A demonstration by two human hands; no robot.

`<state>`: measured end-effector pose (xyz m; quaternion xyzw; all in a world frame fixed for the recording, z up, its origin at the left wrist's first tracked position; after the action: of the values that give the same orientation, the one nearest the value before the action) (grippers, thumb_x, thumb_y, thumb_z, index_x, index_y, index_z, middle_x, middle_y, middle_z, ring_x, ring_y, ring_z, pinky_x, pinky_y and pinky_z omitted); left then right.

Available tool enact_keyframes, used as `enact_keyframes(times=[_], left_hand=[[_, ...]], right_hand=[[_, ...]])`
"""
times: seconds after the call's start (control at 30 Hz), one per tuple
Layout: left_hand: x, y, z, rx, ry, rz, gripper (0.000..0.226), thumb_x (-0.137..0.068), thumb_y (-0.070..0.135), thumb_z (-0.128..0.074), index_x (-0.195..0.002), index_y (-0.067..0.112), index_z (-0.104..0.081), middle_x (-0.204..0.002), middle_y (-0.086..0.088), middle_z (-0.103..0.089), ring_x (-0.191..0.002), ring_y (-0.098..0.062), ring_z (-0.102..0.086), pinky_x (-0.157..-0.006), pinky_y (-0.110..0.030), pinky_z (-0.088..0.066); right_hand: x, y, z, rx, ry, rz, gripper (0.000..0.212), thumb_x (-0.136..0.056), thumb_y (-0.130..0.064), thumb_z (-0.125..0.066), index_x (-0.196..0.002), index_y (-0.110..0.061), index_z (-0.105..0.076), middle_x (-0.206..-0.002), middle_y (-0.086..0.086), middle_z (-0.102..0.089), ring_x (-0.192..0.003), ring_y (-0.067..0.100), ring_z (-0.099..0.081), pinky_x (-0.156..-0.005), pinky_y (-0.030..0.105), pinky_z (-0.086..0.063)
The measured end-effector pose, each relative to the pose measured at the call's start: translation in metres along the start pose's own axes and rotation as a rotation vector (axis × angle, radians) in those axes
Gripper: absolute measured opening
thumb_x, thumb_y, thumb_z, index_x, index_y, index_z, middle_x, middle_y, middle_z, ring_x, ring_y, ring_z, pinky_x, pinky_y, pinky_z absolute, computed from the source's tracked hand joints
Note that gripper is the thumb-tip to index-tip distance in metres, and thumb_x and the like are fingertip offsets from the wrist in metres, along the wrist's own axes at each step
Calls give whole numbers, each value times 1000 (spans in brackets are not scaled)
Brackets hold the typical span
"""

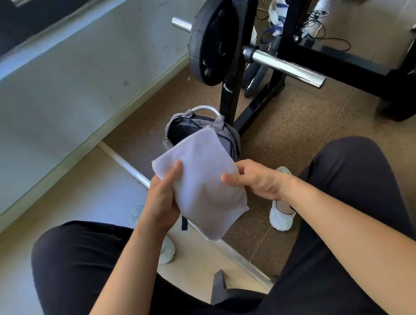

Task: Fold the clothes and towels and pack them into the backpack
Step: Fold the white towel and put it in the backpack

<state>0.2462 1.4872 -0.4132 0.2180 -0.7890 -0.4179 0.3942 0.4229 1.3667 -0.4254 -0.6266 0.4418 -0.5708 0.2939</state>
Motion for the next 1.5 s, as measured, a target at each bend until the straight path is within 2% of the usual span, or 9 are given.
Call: enact_keyframes(times=[0.13,0.33,0.5,0.77,0.97,1.13,1.3,1.37,1.5], left_hand=[[-5,1,15,153,96,165,63,-89,48,-65,-138,10,-61,-129,-16,-71,-122,-29,-67,-95,-40,-56],[-8,-6,21,437,-6,190,76,-87,68,-60,-138,12,-65,-138,-13,-66,-127,-32,-63,-111,-46,-44],[-5,-23,4,78,-176,214,77,-75,55,-77,-139,13,-63,-136,-14,-67,-127,-33,-63,-100,-47,-50],[-11,-29,8,-235,13,135,24,-91,17,-74,-112,5,-74,-100,-11,-79,-90,-25,-73,-76,-35,-58],[-14,-24,16,-176,207,-11,14,-92,20,-76,-104,15,-72,-94,-6,-77,-86,-23,-70,-71,-36,-55],[-22,-21,29,-276,200,-113,75,-70,36,-89,-134,31,-51,-115,-16,-71,-97,-27,-71,-78,-38,-58],[-23,-11,35,-677,-37,-218,82,-62,31,-99,-133,33,-58,-127,1,-64,-110,-14,-66,-82,-23,-57],[-22,-10,36,-788,-94,-225,85,-56,41,-99,-131,32,-60,-126,7,-64,-113,-11,-64,-90,-28,-56],[-14,-5,27,-817,-209,-208,47,-62,42,-89,-105,28,-75,-96,10,-74,-91,-8,-69,-79,-30,-56]], right_hand=[[-4,6,-6,121,-29,-9,37,-89,-15,-74,-123,-2,-67,-123,11,-72,-116,24,-68,-102,37,-52],[-2,-1,-9,-94,13,48,36,-97,-10,-62,-132,-1,-59,-129,13,-68,-120,26,-65,-100,34,-54],[-4,-3,-3,-241,156,85,31,-93,-13,-66,-124,-7,-63,-120,15,-72,-110,28,-69,-99,41,-55],[-2,7,7,-57,377,118,20,-92,-13,-71,-109,-2,-71,-104,18,-76,-93,27,-73,-84,42,-57],[-1,2,3,143,163,100,45,-88,-11,-74,-130,-20,-61,-115,2,-74,-107,14,-70,-89,30,-59],[-2,0,1,167,245,158,27,-92,-10,-70,-118,-16,-69,-108,3,-76,-103,18,-72,-84,30,-59],[3,-6,8,207,326,247,14,-96,-23,-67,-106,-15,-72,-102,14,-74,-96,26,-71,-86,50,-56],[4,-8,9,275,367,299,30,-95,-32,-68,-99,-3,-70,-111,17,-65,-99,26,-64,-92,53,-50],[7,-17,11,427,421,387,36,-95,-30,-68,-89,6,-73,-147,-20,-39,-129,-2,-41,-102,9,-34]])
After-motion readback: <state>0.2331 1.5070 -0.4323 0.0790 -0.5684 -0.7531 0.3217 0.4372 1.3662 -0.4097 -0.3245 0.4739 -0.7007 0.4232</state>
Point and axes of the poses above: each hand's wrist, its own x-axis away from the middle knuckle, its own z-axis out of the back of the hand, y = z × x, the point moved 3 cm from there along -x, towards the middle knuckle
